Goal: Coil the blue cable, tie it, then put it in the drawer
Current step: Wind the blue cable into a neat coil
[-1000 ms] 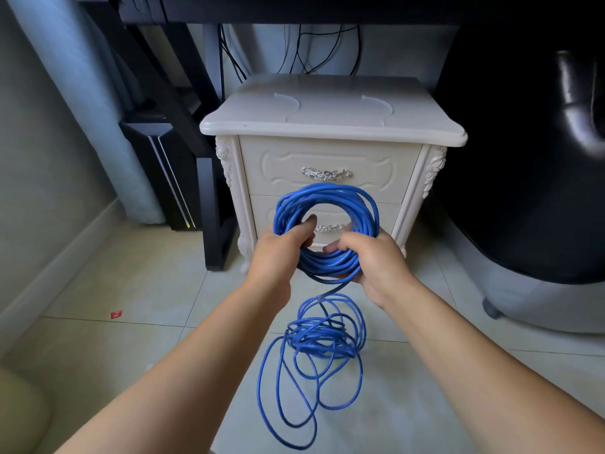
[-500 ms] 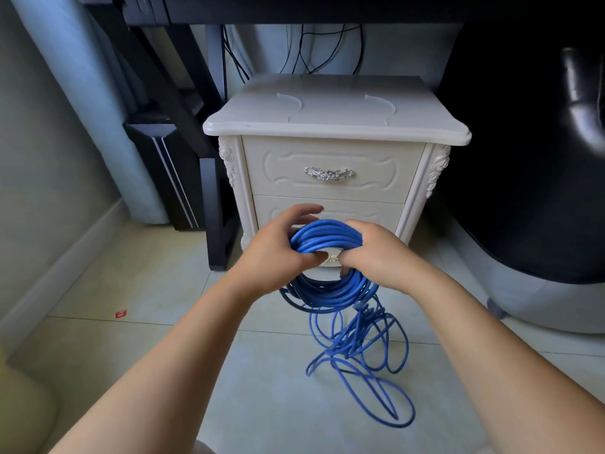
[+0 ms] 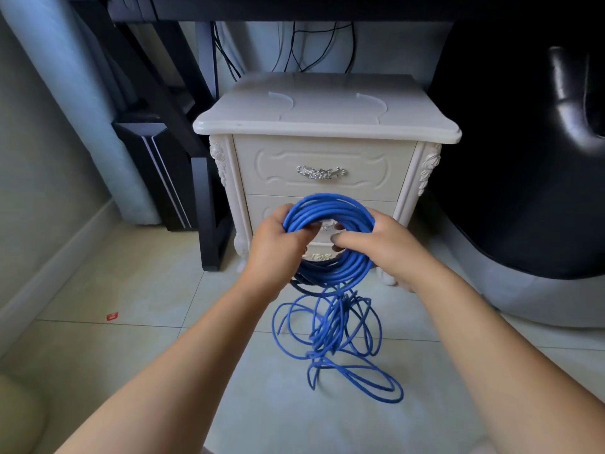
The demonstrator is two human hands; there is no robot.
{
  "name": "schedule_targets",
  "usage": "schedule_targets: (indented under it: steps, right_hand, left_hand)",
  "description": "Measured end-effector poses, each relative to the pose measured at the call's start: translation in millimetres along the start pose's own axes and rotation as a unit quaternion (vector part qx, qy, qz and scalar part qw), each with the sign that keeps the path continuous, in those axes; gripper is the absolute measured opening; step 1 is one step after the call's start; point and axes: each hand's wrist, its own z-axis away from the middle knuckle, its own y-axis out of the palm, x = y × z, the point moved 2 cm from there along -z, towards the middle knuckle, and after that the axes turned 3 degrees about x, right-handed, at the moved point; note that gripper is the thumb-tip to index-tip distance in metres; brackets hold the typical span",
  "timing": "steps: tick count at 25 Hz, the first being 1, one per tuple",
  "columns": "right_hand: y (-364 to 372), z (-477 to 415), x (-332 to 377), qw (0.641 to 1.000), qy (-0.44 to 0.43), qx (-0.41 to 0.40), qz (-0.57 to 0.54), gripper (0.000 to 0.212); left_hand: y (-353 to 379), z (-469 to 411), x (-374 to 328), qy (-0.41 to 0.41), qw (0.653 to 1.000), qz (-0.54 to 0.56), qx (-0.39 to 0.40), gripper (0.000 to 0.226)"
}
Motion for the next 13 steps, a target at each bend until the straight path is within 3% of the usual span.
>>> schedule_targets:
  steps: [4,8,13]
  right_hand:
    - [16,-1,-10,0.989,0.020,-0.003,-0.143,0.029]
    - [29,2,-4,0.972,-0.016,-0.116,-0.204,0.024]
    - [21,4,5,0.970,-0.031,-0.145,-0.191,0.023]
  left_hand:
    - [-2,-4,0,-0.028,0.985,0.151,-0.081,0.013]
    - [7,-1,5,-0.067,0.958,0.260,-0.098,0.009]
    - [2,-1,6,-0.096,0.981,0.164,-0.023,0.028]
